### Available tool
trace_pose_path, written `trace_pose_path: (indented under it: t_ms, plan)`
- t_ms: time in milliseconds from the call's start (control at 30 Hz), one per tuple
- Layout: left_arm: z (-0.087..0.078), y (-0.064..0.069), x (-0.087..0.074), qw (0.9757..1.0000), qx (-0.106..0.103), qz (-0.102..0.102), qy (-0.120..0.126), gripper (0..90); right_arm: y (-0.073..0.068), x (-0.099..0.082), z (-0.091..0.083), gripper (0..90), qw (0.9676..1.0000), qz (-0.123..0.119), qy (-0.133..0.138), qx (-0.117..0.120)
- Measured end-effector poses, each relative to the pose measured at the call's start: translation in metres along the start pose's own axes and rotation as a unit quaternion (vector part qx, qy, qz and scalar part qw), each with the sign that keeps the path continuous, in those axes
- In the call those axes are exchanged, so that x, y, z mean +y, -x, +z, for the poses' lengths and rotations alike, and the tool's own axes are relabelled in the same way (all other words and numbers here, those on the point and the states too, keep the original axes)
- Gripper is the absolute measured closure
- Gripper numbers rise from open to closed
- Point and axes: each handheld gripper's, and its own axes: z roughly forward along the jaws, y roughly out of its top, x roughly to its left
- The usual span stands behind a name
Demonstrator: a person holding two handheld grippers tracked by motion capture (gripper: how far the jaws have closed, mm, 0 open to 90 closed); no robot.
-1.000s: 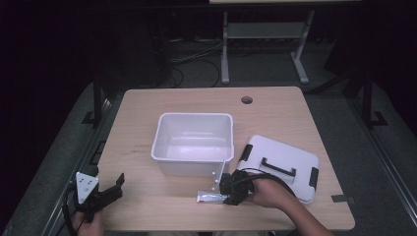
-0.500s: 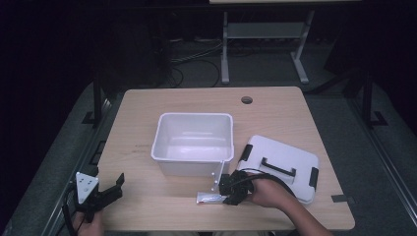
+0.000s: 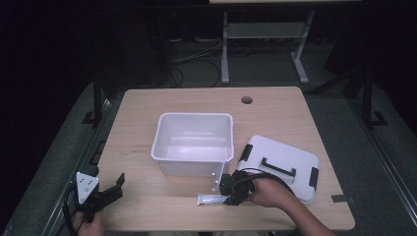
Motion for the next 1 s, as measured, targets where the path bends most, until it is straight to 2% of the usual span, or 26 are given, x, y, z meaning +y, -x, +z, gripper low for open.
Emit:
trace_pose_path:
  t_ms: [200, 233, 600, 1000]
  plan:
    - [0.0, 0.0, 0.0, 1.0, 0.0, 0.0, 0.001, 15.0, -0.001, 0.001, -0.002, 69.7, 1.0, -0.007, -0.007, -0.001]
    - [0.0, 0.0, 0.0, 1.0, 0.0, 0.001, 0.001, 15.0, -0.001, 0.003, -0.003, 69.7, 0.9999, -0.014, -0.006, -0.004]
    - [-0.001, 0.0, 0.0, 1.0, 0.002, -0.001, 0.001, 15.0, -0.003, 0.008, -0.01, 69.7, 0.9999, -0.015, -0.003, 0.008]
    - [-0.001, 0.0, 0.0, 1.0, 0.003, -0.002, 0.001, 15.0, -0.004, 0.019, -0.033, 69.7, 0.9997, -0.024, -0.001, 0.005]
